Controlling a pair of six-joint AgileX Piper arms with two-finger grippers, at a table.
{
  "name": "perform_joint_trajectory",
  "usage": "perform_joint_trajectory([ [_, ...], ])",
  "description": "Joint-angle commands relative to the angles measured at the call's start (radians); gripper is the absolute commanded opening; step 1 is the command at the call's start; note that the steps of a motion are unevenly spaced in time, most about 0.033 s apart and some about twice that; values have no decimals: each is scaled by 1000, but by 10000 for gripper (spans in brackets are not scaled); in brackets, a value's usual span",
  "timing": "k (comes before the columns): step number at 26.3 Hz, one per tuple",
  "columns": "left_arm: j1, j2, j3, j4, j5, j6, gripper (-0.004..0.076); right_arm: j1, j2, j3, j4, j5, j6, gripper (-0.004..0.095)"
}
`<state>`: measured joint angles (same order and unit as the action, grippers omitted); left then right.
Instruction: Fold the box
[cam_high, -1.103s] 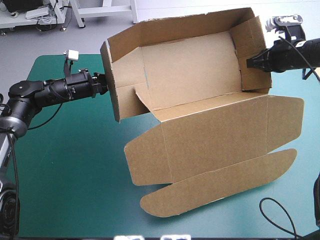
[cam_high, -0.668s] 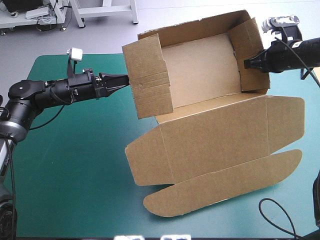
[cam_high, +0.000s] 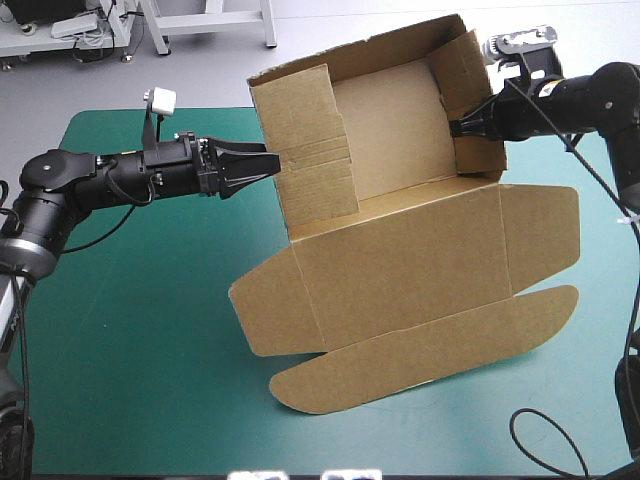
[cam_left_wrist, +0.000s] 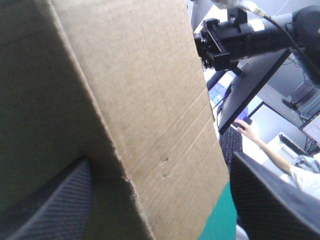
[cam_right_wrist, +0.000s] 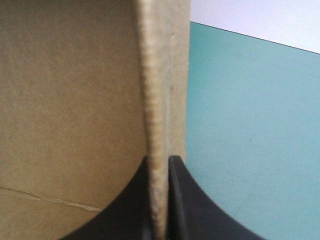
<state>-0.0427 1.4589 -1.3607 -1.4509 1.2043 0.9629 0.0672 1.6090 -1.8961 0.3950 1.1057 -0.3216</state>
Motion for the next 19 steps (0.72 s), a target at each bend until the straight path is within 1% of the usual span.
perform_joint_trajectory([
  [1,-6,-39,-85,88,-45,-99,480,50,-40,-30,54,-84,30,-16],
  [4,-6,-39,-129,201,-102,-191,441,75,-40,-30,40,-119,59,-16],
  [6,-20,-39,-149,246,-147,-230,440,85,-40,-30,47,-147,71,-16],
  [8,-53,-39,-157,318,-215,-283,440,92,-40,-30,50,-165,84,-17],
  [9,-81,-39,-159,391,-276,-319,440,92,-40,-30,58,-169,87,-17],
  [10,-127,-39,-159,498,-355,-390,440,92,-37,-30,78,-169,90,-17],
  [13,-216,-39,-159,693,-490,-528,440,92,-33,-30,96,-165,94,-17],
  [15,-265,-39,-159,801,-570,-627,440,92,-25,-30,130,-160,94,-17],
  [17,-296,-39,-159,869,-620,-723,439,92,-21,-30,156,-160,94,-16],
  [19,-315,-37,-159,967,-643,-818,434,92,-11,-30,179,-158,94,-17],
])
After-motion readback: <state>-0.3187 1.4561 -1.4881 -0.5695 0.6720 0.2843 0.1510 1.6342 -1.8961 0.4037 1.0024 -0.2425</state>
